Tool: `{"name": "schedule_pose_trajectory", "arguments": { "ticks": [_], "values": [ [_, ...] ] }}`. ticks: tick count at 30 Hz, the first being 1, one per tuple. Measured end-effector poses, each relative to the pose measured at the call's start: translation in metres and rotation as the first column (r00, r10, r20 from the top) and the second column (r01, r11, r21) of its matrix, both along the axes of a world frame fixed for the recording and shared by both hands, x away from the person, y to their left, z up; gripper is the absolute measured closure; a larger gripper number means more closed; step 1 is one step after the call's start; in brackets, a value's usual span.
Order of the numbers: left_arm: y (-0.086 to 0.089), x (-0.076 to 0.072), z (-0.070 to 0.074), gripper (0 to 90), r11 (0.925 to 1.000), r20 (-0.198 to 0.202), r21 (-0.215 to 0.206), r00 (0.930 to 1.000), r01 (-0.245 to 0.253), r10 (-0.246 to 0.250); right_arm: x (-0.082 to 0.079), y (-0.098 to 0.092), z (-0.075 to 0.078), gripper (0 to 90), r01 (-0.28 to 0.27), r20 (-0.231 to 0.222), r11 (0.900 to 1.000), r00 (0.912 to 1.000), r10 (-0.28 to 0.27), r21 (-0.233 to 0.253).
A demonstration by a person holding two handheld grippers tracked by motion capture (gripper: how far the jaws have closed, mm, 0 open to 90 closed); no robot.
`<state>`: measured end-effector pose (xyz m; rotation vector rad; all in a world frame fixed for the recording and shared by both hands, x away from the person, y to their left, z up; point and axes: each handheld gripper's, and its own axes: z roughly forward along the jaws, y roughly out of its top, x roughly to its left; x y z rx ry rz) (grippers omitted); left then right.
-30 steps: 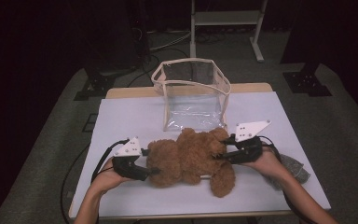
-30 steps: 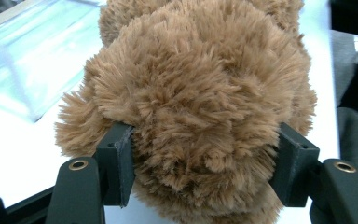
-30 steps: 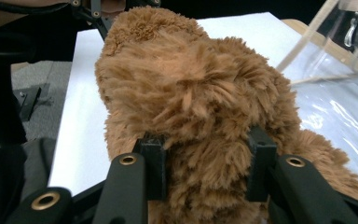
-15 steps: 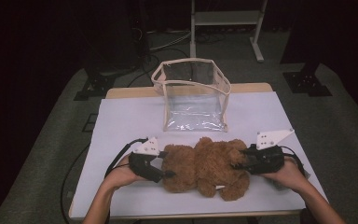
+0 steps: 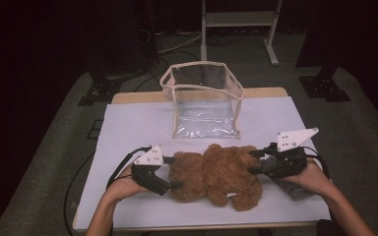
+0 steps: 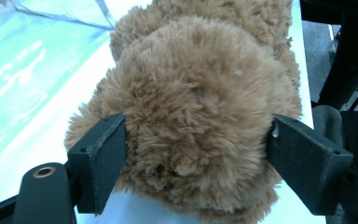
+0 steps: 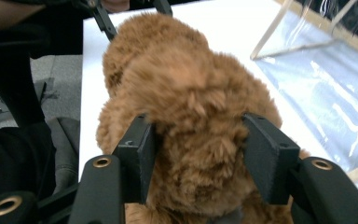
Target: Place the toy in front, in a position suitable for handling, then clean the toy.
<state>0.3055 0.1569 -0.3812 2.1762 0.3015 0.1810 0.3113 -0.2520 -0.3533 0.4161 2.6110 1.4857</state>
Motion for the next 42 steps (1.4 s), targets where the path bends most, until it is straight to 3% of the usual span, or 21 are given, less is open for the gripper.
{"name": "schedule_pose_trajectory", "arguments": {
  "ticks": [7, 13, 16, 19, 28, 42],
  "values": [
    [0.004, -0.002, 0.003, 18.8, 0.9999, 0.017, -0.004, 0.9998, -0.012, 0.012, 0.014, -0.004, 0.025, 43.5, -0.002, 0.005, 1.000, 1.0000, 0.002, 0.018],
    [0.007, -0.004, 0.005, 18.0, 0.9992, 0.026, -0.033, 0.9994, -0.022, 0.023, 0.029, 0.005, 0.036, 42.2, -0.028, -0.002, 1.000, 0.9996, 0.028, 0.004],
    [0.010, -0.005, 0.007, 17.0, 0.9992, 0.029, -0.028, 0.9991, -0.029, 0.030, 0.036, 0.012, 0.041, 42.0, -0.044, -0.001, 0.999, 0.9990, 0.044, -0.003],
    [0.013, -0.004, 0.009, 16.0, 0.9981, 0.017, -0.051, 0.9992, -0.035, 0.036, 0.043, 0.018, 0.046, 41.6, -0.055, 0.004, 0.998, 0.9985, 0.055, -0.009],
    [0.020, -0.006, 0.009, 12.1, 0.9967, 0.028, -0.040, 0.9971, -0.070, 0.071, 0.071, 0.039, 0.051, 39.8, -0.077, -0.004, 0.997, 0.9970, 0.077, -0.029],
    [0.028, -0.007, 0.017, 9.7, 0.9953, 0.054, -0.039, 0.9944, -0.089, 0.091, 0.093, 0.070, 0.056, 35.6, -0.105, -0.014, 0.993, 0.9944, 0.105, -0.055]
  ]
}}
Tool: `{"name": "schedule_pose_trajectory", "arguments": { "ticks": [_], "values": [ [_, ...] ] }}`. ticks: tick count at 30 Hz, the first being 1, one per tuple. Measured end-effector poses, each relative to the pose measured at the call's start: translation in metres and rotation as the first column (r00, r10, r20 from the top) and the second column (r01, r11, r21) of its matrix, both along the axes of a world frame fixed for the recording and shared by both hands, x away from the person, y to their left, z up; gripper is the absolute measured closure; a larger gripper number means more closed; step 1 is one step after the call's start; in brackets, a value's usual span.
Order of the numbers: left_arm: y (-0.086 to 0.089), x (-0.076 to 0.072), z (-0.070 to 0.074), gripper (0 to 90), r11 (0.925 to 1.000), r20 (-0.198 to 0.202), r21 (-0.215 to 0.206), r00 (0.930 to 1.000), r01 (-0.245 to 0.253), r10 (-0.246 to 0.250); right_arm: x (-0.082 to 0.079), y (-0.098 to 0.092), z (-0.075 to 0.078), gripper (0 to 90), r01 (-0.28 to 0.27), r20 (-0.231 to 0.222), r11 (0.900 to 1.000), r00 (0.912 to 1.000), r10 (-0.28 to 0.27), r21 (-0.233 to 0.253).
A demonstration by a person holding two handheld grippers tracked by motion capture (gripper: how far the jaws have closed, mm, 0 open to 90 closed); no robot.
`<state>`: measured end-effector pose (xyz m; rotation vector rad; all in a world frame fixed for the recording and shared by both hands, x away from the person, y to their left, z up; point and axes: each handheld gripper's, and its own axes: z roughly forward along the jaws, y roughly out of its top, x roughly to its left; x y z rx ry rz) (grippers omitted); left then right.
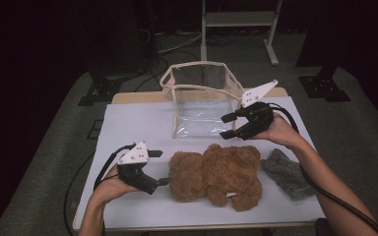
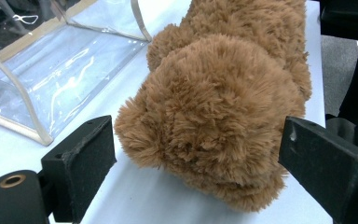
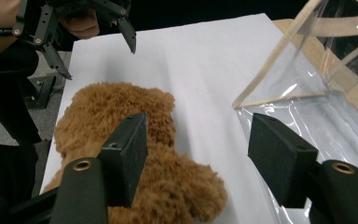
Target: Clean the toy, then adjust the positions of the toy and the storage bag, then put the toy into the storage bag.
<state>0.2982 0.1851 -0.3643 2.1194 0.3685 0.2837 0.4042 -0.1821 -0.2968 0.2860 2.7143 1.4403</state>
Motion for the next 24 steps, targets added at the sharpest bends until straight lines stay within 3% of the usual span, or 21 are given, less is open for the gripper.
{"name": "schedule_pose_trajectory", "arguments": {
  "ticks": [7, 24],
  "values": [
    [0.001, -0.001, 0.001, 9.6, 1.0000, 0.003, 0.006, 1.0000, 0.001, -0.001, 0.000, 0.015, 0.002, 34.3, -0.020, 0.019, 1.000, 0.9996, 0.021, -0.020],
    [0.001, -0.002, 0.002, 9.3, 0.9999, 0.000, 0.007, 1.0000, 0.008, -0.008, 0.004, 0.019, 0.006, 33.9, -0.033, 0.019, 0.999, 0.9993, 0.033, -0.016]
  ]
}}
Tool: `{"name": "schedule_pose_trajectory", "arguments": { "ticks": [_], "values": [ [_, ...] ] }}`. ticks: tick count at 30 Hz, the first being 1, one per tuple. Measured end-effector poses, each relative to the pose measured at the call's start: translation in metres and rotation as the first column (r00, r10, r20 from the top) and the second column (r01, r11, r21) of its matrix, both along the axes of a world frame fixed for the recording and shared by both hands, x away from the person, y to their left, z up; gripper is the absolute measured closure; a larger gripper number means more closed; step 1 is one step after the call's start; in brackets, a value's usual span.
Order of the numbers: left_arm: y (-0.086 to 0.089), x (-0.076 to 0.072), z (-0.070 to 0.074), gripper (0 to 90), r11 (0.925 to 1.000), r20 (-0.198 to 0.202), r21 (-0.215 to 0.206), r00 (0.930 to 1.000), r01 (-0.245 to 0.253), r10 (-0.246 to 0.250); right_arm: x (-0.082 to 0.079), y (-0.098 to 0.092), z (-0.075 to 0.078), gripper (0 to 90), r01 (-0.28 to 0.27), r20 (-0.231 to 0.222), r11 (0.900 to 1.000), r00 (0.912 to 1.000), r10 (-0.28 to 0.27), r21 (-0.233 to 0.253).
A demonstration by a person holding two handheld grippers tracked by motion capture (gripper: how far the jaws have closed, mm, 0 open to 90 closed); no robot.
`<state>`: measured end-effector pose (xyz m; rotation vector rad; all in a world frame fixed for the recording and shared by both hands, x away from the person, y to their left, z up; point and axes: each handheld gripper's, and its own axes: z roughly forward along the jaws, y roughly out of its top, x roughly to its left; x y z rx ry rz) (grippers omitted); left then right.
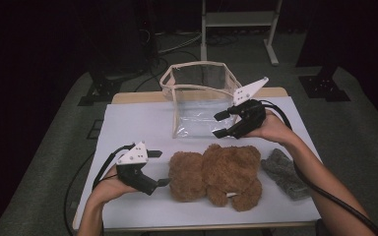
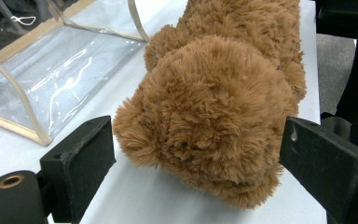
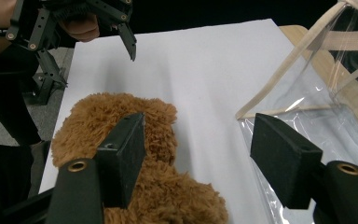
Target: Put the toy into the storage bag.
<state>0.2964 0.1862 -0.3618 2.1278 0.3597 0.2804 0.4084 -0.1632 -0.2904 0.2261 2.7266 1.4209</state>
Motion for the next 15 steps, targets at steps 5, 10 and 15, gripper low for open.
{"name": "schedule_pose_trajectory", "arguments": {
  "ticks": [5, 10, 15],
  "values": [
    [0.003, 0.000, 0.000, 9.2, 1.0000, 0.001, -0.001, 1.0000, -0.008, 0.008, 0.007, 0.006, 0.004, 34.1, -0.005, -0.002, 1.000, 1.0000, 0.005, -0.019],
    [0.004, 0.001, -0.001, 9.2, 1.0000, -0.007, 0.003, 1.0000, -0.007, 0.007, 0.016, 0.010, 0.012, 34.4, -0.012, 0.003, 0.999, 0.9999, 0.012, -0.042],
    [0.005, 0.002, -0.002, 8.7, 0.9999, -0.013, 0.002, 0.9998, -0.014, 0.014, 0.028, 0.015, 0.023, 35.4, -0.012, 0.014, 0.998, 0.9998, 0.013, -0.063]
  ]
}}
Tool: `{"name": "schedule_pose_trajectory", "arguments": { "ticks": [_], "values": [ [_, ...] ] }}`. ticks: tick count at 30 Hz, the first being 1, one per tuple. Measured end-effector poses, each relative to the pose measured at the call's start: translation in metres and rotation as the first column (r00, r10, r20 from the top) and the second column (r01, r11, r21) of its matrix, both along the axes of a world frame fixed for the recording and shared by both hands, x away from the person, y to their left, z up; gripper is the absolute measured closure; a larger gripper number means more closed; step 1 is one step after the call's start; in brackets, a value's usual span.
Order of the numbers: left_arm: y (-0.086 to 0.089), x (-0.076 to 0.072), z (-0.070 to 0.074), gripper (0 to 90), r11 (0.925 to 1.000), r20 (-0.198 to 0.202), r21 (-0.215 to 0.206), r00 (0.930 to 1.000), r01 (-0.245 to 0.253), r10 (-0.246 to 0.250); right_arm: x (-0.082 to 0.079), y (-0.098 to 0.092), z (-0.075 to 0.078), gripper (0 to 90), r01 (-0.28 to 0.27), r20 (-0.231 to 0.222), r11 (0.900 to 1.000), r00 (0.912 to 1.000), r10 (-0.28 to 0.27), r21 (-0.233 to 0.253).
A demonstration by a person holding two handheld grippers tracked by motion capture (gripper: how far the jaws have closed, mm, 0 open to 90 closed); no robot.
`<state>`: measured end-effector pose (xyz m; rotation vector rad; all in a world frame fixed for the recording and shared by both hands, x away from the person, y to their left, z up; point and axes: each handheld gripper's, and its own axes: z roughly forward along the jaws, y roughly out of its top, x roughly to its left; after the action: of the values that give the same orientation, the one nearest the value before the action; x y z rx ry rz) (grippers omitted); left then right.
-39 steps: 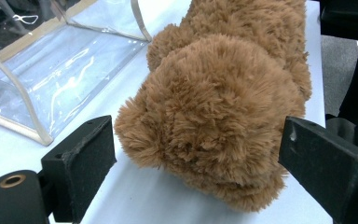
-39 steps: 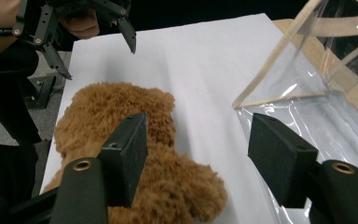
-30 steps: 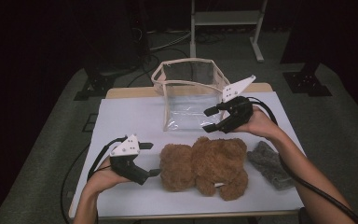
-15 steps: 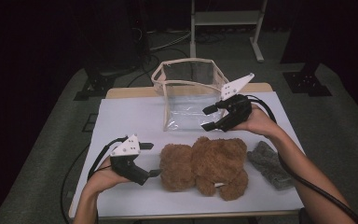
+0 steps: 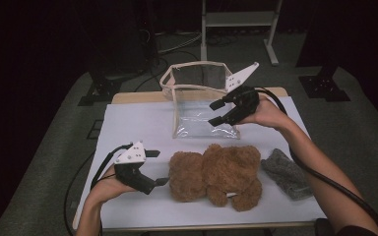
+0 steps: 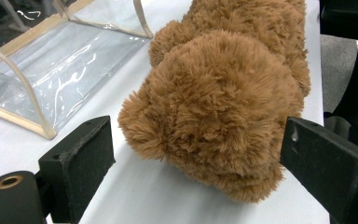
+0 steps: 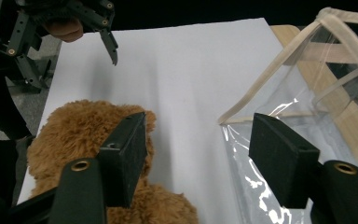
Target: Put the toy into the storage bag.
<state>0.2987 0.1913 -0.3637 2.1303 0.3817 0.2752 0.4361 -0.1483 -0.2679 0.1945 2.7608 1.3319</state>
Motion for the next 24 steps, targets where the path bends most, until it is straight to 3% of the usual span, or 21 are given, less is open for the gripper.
{"name": "schedule_pose_trajectory", "arguments": {
  "ticks": [10, 24],
  "values": [
    [0.006, -0.001, -0.001, 8.7, 0.9997, -0.008, -0.001, 0.9997, -0.025, 0.025, 0.026, 0.011, 0.014, 36.8, -0.008, 0.012, 0.999, 0.9999, 0.009, -0.043],
    [0.008, 0.000, -0.006, 8.2, 0.9991, -0.030, 0.022, 0.9989, -0.035, 0.036, 0.071, 0.015, 0.025, 38.9, 0.040, 0.005, 0.994, 0.9992, -0.040, -0.103]
  ]
}}
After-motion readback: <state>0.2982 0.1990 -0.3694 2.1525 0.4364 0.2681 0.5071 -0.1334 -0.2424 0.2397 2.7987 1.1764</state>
